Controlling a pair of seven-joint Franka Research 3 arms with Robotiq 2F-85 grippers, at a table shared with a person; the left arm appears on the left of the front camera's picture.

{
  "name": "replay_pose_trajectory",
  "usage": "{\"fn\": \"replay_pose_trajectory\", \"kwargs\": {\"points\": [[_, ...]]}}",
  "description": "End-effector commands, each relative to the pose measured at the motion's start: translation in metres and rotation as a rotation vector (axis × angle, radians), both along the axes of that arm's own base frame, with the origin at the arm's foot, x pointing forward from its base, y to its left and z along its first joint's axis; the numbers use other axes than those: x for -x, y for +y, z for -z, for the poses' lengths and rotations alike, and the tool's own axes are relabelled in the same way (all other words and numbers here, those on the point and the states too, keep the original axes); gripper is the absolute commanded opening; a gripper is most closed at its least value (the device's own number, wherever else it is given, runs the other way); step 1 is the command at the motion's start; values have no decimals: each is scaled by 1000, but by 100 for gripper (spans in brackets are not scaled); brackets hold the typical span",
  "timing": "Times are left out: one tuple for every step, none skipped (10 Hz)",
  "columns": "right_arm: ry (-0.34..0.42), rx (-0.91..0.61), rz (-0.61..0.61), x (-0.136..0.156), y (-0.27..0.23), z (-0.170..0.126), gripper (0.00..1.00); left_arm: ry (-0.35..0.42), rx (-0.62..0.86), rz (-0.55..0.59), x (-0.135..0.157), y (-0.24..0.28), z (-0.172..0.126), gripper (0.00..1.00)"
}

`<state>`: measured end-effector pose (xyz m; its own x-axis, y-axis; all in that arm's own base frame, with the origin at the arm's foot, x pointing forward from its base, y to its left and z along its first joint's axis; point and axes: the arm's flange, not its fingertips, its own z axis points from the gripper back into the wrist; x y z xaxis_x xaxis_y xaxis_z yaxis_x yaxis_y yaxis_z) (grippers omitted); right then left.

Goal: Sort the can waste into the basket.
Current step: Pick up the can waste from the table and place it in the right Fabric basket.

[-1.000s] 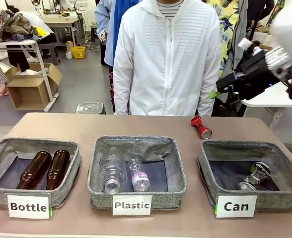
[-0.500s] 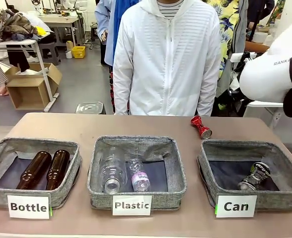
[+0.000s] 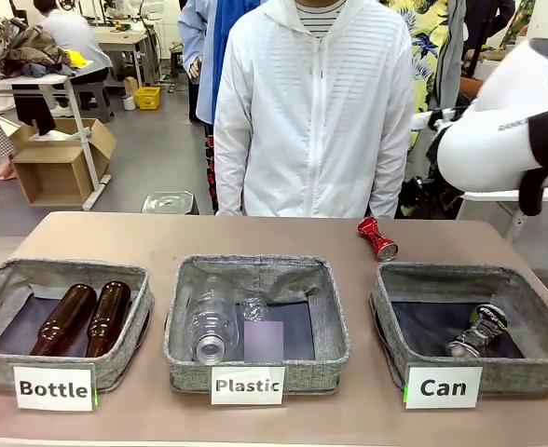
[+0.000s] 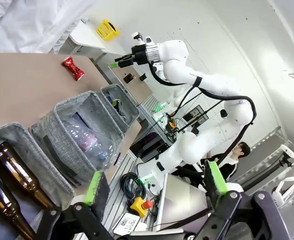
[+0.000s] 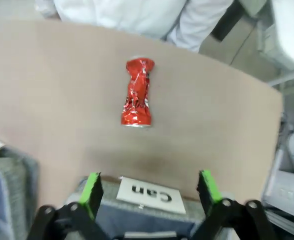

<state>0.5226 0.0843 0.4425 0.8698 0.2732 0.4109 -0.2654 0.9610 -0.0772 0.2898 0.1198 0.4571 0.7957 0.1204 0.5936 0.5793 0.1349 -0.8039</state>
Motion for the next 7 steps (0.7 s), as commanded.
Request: {"fn": "replay_pose_trajectory", "kwargs": {"points": [[89,54,-30,-57,19,8,100,9,-5,16,4,3,-3,100],[150,67,-8,-84,23,25,100,9,-5,16,4,3,-3,100],[188,52,5,-99,27,45,100,9,-5,16,4,3,-3,100],[206,43,10,-109,31,62,100,9,-5,16,4,3,-3,100],[214,38,26,-116,34,76,100,9,-5,16,4,3,-3,100],[229,48,50,-125,34,90,100,9,-5,16,4,3,-3,100],[257,48,62,-133,34,106,100,9,-5,16,4,3,-3,100]]}}
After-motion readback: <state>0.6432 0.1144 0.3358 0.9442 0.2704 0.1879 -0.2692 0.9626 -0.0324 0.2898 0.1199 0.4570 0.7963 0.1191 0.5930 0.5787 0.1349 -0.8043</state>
